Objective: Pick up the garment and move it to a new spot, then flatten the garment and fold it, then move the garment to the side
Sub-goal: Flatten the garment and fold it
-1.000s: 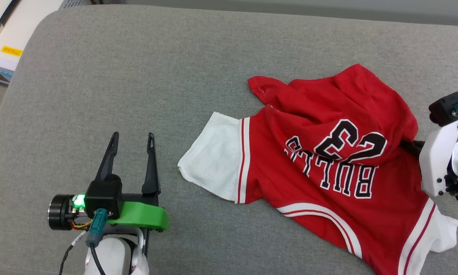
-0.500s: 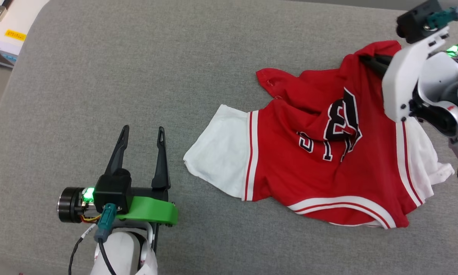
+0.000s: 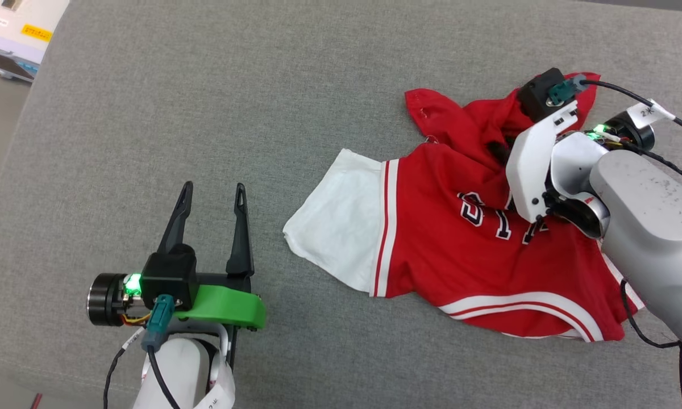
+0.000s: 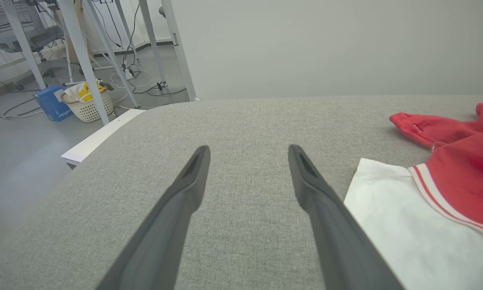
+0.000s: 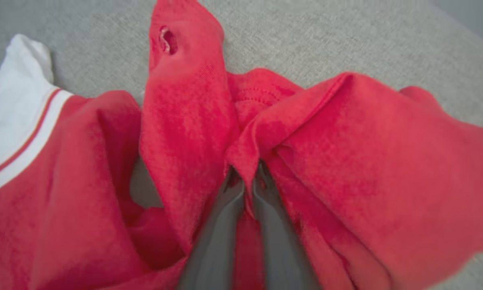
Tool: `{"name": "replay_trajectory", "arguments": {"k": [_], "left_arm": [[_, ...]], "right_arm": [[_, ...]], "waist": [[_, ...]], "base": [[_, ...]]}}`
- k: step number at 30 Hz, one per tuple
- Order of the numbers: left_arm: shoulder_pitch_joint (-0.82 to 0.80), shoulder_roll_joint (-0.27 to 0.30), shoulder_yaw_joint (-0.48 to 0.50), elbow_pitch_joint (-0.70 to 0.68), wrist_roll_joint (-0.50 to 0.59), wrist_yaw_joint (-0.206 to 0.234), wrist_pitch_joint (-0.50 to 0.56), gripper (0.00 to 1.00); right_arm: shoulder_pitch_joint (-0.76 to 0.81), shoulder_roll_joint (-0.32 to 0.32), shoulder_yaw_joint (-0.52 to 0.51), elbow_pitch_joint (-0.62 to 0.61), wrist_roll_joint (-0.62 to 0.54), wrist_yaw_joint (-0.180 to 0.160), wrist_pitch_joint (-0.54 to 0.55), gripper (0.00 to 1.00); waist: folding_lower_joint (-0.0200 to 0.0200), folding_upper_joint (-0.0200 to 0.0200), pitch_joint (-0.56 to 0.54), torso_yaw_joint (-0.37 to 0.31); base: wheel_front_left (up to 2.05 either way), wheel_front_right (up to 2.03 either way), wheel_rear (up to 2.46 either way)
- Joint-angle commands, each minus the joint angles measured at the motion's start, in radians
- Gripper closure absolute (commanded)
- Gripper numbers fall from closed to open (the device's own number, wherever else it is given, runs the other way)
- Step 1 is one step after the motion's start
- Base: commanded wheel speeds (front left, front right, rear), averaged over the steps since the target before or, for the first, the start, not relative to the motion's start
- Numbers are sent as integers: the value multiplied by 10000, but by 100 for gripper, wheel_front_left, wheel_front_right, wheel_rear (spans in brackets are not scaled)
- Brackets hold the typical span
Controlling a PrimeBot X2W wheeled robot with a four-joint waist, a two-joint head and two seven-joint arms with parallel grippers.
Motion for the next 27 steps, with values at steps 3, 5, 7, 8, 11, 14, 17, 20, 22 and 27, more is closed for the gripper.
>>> {"name": "replay_trajectory", "arguments": {"k": [3, 5, 7, 8, 11, 14, 17, 20, 22, 27], "left_arm": [[77, 29, 103, 83, 26, -100, -57, 0], [186, 86, 174, 107, 28, -134, -57, 0], [279, 165, 238, 121, 11, -212, -57, 0], [304, 212, 277, 132, -3, -254, -57, 0], [269, 487, 375, 158, -2, -495, -57, 0], [1, 888, 348, 248, 70, -871, -57, 0], [-523, 1317, 316, 477, -60, -1349, -57, 0], [-1153, 1785, 124, 840, -275, -1694, -5, 0], [-1583, 2162, -208, 1080, -478, -1845, 472, 0], [-2700, 3086, -1652, 1306, -1552, -1937, 1805, 0]], "right_arm": [[265, -266, -49, -15, 10, -7, -1652, 0], [491, -396, -185, -149, -53, -7, -2598, 0], [811, -535, -369, -311, -169, -7, -3421, 0], [975, -590, -484, -394, -220, -7, -3747, 0], [1577, -747, -1069, -695, -617, -7, -4864, 0], [2243, -782, -1793, -1080, -1188, -7, -5461, 0], [3132, -713, -3031, -1739, -1849, -7, -5740, 0], [4191, -480, -4396, -2604, -2593, -7, -5815, 0], [4962, -254, -5278, -3310, -3195, -7, -5828, 0], [6895, 568, -7095, -4842, -4387, -7, -5835, 0]], "waist": [[-1, 0, -534, -316], [-1, 0, -792, -459], [-1, 0, -1056, -587], [-1, 0, -1162, -645], [-1, 0, -1462, -836], [-1, 0, -1659, -982], [-1, 0, -1787, -1075], [-1, 0, -1881, -1166], [-1, 0, -1923, -1246], [-1, 0, -1990, -1397]], "base": [[0, 0, 0], [0, 0, 0], [0, 0, 0], [0, 0, 0], [0, 0, 0], [0, 0, 0], [0, 0, 0], [0, 0, 0], [0, 0, 0], [0, 0, 0]]}}
